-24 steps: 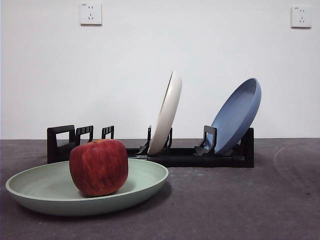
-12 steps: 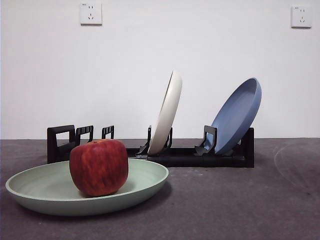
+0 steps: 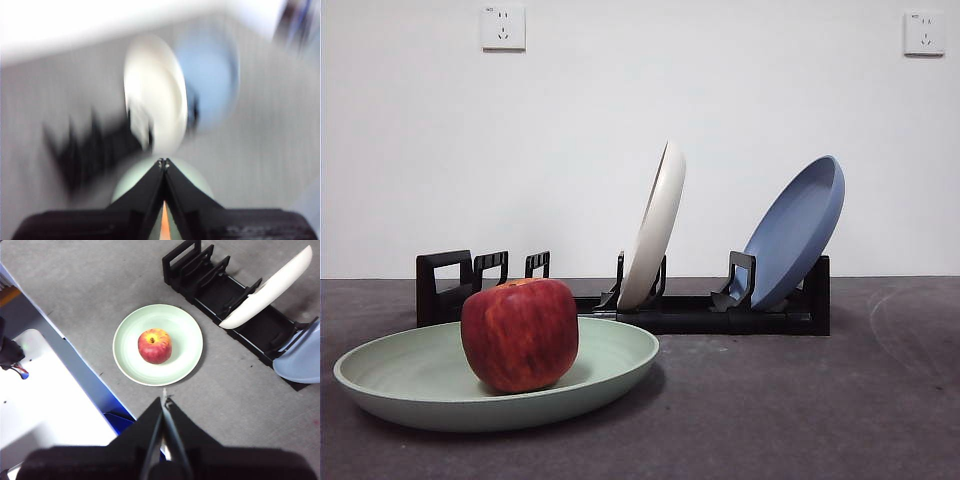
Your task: Take the green plate from the plate rack,put the plate on the table,take the apple from the table,put the apple in the plate
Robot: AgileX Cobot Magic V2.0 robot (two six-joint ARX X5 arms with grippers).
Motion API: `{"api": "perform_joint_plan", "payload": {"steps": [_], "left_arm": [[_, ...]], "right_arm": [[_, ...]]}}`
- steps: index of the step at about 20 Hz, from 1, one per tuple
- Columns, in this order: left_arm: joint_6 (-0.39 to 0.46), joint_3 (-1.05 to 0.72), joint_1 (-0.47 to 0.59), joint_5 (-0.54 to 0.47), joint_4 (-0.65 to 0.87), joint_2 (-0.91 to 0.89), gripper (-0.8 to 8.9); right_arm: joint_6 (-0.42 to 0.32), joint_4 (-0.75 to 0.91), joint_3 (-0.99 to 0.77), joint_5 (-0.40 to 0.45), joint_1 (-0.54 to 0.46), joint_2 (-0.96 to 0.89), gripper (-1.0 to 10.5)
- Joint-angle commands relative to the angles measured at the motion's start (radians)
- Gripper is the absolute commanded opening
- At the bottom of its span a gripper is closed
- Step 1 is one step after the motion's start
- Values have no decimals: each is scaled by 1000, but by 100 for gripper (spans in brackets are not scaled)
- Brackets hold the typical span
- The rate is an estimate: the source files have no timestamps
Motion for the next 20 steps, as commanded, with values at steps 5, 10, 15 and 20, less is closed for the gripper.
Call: {"api": "perform_joint_plan", "payload": {"steps": [5,10,15,20], "left_arm": [[-76,-838,338,274,847,-397,-4],[-132,-992,429,116,780,-570,-4],[-119,-1057,447,-19,678,-666,-4],[-120,-1122,462,-148,598,-769,-3]], "right_arm": [[1,-24,-7,14,3,3,1],[1,-24,-7,14,3,3,0],[1,-24,-7,14,3,3,1],[1,-24,-7,14,3,3,1]]}}
